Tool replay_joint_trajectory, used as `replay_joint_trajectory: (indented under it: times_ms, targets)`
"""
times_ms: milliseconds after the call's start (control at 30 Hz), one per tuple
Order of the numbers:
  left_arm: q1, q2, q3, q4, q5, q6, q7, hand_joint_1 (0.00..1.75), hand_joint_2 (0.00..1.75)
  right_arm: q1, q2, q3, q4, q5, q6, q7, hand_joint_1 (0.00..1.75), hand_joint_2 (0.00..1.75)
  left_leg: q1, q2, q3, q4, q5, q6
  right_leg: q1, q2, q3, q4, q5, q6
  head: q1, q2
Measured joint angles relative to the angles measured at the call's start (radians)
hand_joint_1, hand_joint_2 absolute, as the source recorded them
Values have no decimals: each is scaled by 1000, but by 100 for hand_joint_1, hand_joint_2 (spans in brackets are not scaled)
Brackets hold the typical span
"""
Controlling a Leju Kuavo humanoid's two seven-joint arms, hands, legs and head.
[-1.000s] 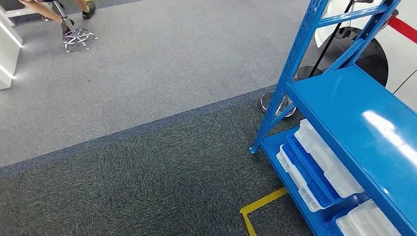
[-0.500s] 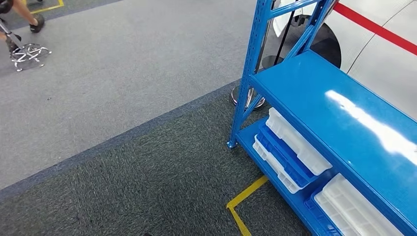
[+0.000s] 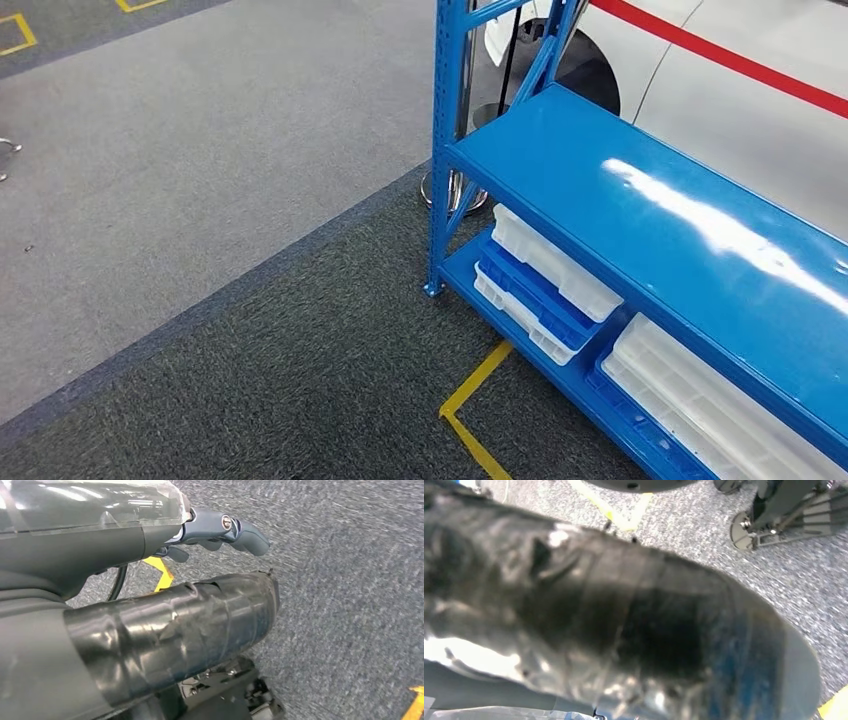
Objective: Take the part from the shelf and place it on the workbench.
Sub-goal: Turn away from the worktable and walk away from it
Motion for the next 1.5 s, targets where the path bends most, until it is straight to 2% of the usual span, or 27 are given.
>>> replay_joint_trajectory:
  times_ms: [67,100,200,267,300,333,400,467,500,567,633,700,733,767,800,867,933,1000,1067,1133,1200,1267,1300,1333,1367,1433,1500]
  targets:
    - [-3,0,0,0,1,0,-1,0,0,2,0,0,0,1,0,0,0,0,3,5,8,2,-8,-12,-2,22,-1,-2,3,-12,0,0]
    - [-3,0,0,0,2,0,-1,0,0,3,0,0,0,1,0,0,0,0,5,-9,4,19,-23,-18,-3,33,-1,-5,5,-18,-1,0]
    - [0,0,0,0,1,0,0,0,0,1,1,0,0,2,0,0,0,0,8,-79,-68,178,-115,-24,-3,64,-4,-7,10,-32,-2,0]
    - [5,0,0,0,0,0,4,0,0,1,1,0,0,2,0,-1,0,0,7,-98,-117,276,-142,-22,1,91,-6,-6,12,-37,-2,0]
    - [7,0,0,0,0,0,6,0,0,2,2,0,0,2,0,-1,0,0,7,-102,-119,276,-125,-19,3,106,-5,-5,12,-37,-2,0]
    - [8,0,0,0,0,0,7,0,0,3,2,0,0,2,1,-2,0,0,7,-108,-104,237,-91,-14,4,121,-4,-4,12,-37,-2,0]
    - [8,1,0,0,0,1,8,0,0,3,4,-1,0,3,2,-4,0,0,7,-145,-50,105,-21,-1,7,147,-3,-1,12,-36,-2,0]
    - [6,3,0,0,0,1,5,0,0,2,8,-1,0,4,4,-6,0,0,5,-180,-19,22,5,7,6,168,-8,1,15,-29,-2,0]
    - [4,4,0,0,0,1,4,0,0,3,10,-1,0,5,5,-7,0,0,3,-183,-17,12,2,8,4,177,-12,1,17,-22,-2,0]
    - [1,3,0,0,2,1,1,0,0,7,13,-1,0,6,6,-9,0,0,4,-163,-12,1,9,14,1,185,-17,1,20,-9,-2,0]
    - [1,3,0,0,4,1,0,0,0,9,15,-1,0,8,6,-10,0,0,9,-138,-5,-13,19,25,4,144,-35,38,-6,-1,1,0]
    - [3,3,0,0,5,0,-1,0,0,7,15,-1,0,9,7,-11,0,0,10,-110,-5,-18,23,31,2,93,-90,151,-71,5,3,0]
    - [4,3,0,0,5,0,0,0,0,7,15,-1,0,10,7,-12,0,0,10,-94,-6,-18,23,32,-1,83,-121,215,-99,10,3,0]
    - [5,3,1,0,5,0,0,0,0,7,15,-1,0,11,8,-12,0,0,10,-79,-6,-17,21,31,-5,78,-143,261,-111,15,3,0]
    - [5,2,1,0,5,0,1,0,0,8,15,-1,0,12,8,-13,0,0,10,-65,-5,-17,19,30,-9,74,-145,268,-103,20,3,0]
    - [4,2,1,0,4,-1,3,0,0,10,15,-1,0,15,9,-13,0,0,12,-40,-1,-14,13,22,-17,55,-91,173,-44,26,3,0]
    - [4,2,1,0,2,-1,3,0,0,10,14,-1,0,17,10,-14,0,0,9,-21,3,-7,2,9,-15,14,-24,47,0,22,3,0]
    - [2,2,1,0,1,-1,4,0,0,10,15,-1,0,18,11,-16,0,0,5,-5,7,-4,-7,-6,-9,-1,-4,4,3,9,-1,0]
    - [-2,2,0,0,1,-1,5,0,0,12,15,-1,0,18,12,-18,0,0,6,9,16,-5,-12,-16,-7,20,-6,4,4,-5,-4,0]
    - [-4,2,0,0,1,-2,3,0,0,13,16,-1,0,19,12,-20,0,0,11,-21,10,25,-41,-25,-11,41,-6,-1,8,-18,-5,0]
    - [-2,2,0,0,1,-2,1,0,0,11,16,-1,-1,21,12,-21,0,0,14,-74,-35,132,-106,-30,-11,61,-7,-2,11,-28,-6,0]
    - [1,2,0,0,1,-3,0,0,0,10,16,-1,-1,21,12,-21,0,0,14,-97,-96,257,-153,-29,-7,86,-9,-2,12,-32,-6,0]
    - [3,2,0,0,2,-3,0,0,0,11,16,-1,-1,21,12,-21,0,0,14,-100,-111,282,-150,-27,-5,100,-8,-1,12,-32,-6,0]
    - [4,2,0,0,2,-3,1,0,0,12,16,-1,-1,22,12,-21,0,0,14,-104,-110,269,-126,-24,-4,114,-7,-1,12,-32,-6,0]
    - [4,2,1,0,2,-3,1,0,0,12,17,-1,-1,22,12,-21,0,0,14,-112,-93,221,-87,-19,-3,129,-5,0,12,-32,-6,0]
    - [5,2,1,0,1,-3,2,0,0,11,18,-1,-1,22,12,-21,0,0,14,-155,-43,87,-17,-7,-2,154,-5,3,12,-29,-6,0]
    - [4,3,1,0,0,-3,3,0,0,9,20,-1,-1,23,12,-21,0,0,13,-188,-20,18,2,-3,-3,175,-11,5,15,-19,-5,0]
